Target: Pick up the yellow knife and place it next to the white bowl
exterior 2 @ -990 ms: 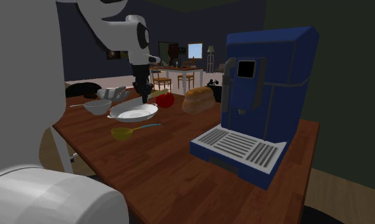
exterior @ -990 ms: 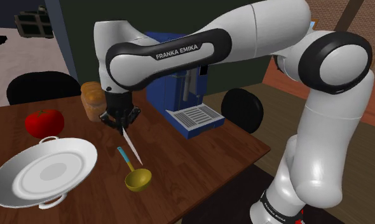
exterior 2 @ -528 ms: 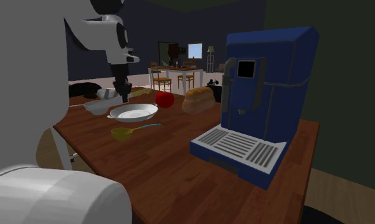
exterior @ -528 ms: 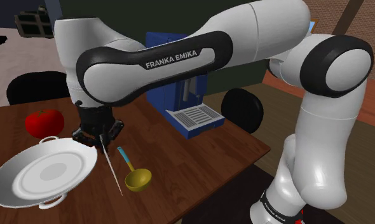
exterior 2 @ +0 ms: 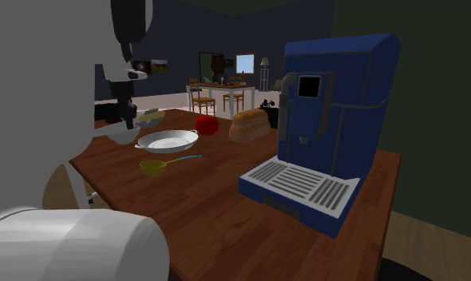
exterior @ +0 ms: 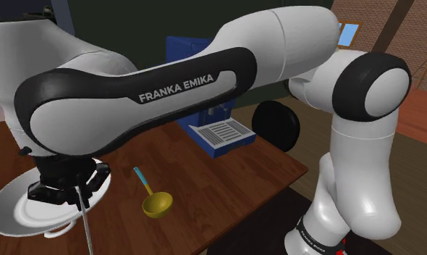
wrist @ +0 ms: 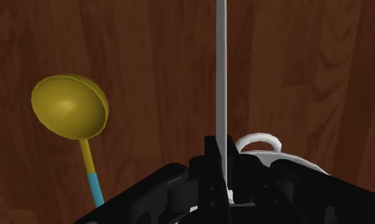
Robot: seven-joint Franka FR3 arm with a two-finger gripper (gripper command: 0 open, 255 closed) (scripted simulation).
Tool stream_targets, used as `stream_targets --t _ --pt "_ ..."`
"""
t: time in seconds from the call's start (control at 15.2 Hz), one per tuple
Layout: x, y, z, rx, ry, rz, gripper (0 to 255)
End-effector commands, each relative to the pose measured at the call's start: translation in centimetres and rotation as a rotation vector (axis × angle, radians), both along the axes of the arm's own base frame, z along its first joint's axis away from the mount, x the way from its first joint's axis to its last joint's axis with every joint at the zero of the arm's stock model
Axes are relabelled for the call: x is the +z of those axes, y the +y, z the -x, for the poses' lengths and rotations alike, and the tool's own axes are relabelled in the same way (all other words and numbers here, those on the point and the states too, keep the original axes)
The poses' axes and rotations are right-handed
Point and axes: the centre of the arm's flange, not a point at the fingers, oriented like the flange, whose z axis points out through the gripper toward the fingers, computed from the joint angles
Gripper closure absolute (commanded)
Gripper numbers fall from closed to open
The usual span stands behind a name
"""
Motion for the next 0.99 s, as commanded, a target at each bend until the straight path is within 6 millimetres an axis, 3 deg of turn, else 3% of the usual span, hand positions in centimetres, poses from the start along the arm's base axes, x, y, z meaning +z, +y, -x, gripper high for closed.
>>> stream_targets --t 0.0,0.53,0.92 --pt "0.5 2.3 1.1 -0.002 0.000 0.000 255" --pt "0.5 11.2 5.9 -0.002 0.000 0.000 255" --pt "-2.7 11.2 5.9 -0.002 0.000 0.000 255"
